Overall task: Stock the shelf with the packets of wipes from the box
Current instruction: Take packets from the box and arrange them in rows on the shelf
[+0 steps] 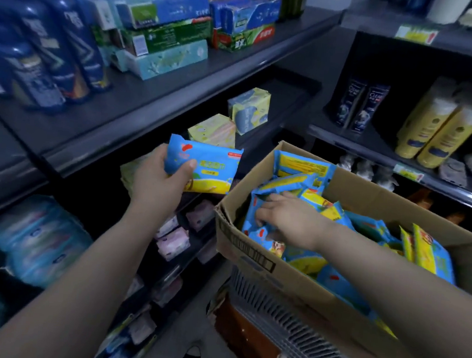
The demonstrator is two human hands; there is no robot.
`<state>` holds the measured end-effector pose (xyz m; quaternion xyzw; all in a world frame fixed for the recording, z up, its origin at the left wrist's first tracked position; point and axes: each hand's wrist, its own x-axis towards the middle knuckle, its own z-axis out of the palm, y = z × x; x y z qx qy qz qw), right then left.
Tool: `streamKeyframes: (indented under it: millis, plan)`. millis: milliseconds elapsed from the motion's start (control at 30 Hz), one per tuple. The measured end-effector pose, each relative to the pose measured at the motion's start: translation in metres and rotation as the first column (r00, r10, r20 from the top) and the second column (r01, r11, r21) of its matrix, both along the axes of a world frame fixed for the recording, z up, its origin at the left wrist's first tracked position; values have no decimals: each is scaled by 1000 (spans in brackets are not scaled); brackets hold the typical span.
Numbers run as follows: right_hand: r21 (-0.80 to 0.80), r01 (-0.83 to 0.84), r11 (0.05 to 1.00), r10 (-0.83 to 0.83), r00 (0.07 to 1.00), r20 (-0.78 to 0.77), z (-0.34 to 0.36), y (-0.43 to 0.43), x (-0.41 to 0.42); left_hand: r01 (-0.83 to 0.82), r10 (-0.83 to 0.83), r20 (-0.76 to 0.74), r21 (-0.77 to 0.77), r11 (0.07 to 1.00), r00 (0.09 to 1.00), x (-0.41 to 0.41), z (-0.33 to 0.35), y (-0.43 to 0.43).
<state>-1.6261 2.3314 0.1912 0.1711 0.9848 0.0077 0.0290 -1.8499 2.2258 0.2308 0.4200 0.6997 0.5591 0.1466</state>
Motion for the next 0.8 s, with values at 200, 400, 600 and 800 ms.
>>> streamKeyframes:
  millis: [200, 400, 600, 800]
  plan:
    - [-227, 114, 967, -216, 840, -498, 59, 9, -12, -91, 74, 127, 138, 986, 989, -17, 22, -20]
    - [-609, -66, 791, -399, 698, -594, 114, 9, -76, -178, 144, 168, 206, 962, 975, -49, 45, -54]
    - [-535, -168, 828, -232, 766, -599, 141, -17, -164, -303, 272, 151, 251, 919, 950, -95, 72, -106]
    - [-355, -348, 868, 40, 761, -647, 168, -76, -265, -415, 399, 116, 227, 881, 910, -173, 94, -181]
